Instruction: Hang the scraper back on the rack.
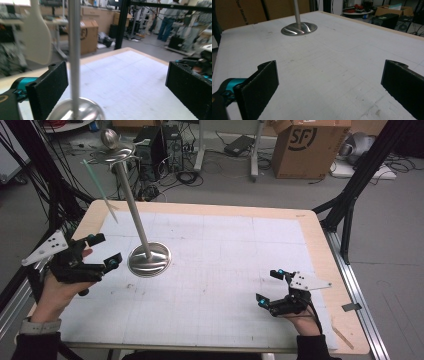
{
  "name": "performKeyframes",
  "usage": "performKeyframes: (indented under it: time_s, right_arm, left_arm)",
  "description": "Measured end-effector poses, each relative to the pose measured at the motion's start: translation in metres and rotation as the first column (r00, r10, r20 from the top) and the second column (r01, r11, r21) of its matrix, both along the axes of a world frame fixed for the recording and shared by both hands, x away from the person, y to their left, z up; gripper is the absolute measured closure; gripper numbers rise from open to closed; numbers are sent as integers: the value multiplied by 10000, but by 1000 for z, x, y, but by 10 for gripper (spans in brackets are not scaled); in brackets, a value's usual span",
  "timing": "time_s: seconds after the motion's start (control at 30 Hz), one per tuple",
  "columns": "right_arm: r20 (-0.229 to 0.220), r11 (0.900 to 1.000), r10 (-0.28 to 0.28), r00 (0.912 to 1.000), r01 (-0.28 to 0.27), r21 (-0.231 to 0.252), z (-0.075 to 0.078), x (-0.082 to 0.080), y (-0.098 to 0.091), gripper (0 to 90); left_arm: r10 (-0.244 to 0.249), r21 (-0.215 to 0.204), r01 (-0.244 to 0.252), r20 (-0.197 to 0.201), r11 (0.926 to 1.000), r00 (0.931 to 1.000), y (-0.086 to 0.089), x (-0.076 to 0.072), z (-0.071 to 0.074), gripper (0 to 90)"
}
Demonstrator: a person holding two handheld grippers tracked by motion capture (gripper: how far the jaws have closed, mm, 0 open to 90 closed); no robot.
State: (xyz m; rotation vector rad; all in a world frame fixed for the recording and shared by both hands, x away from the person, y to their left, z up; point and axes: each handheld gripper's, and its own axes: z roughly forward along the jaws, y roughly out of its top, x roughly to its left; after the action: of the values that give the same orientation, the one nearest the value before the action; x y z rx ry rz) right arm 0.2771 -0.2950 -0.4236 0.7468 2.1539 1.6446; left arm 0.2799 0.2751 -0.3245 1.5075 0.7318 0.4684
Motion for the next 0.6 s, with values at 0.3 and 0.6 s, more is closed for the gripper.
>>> performKeyframes:
  time_s: [0.3,0.6]
  right_arm:
    - [-8,10000,-21,10000,21,14,0,-1,-1,4]
    - [30,10000,-70,10000,70,8,0,0,-1,4]
  left_arm:
    - [-88,595,72,261,9982,9996,-22,-3,-30,17]
    - [38,1089,-53,135,9940,9999,-39,-2,-67,17]
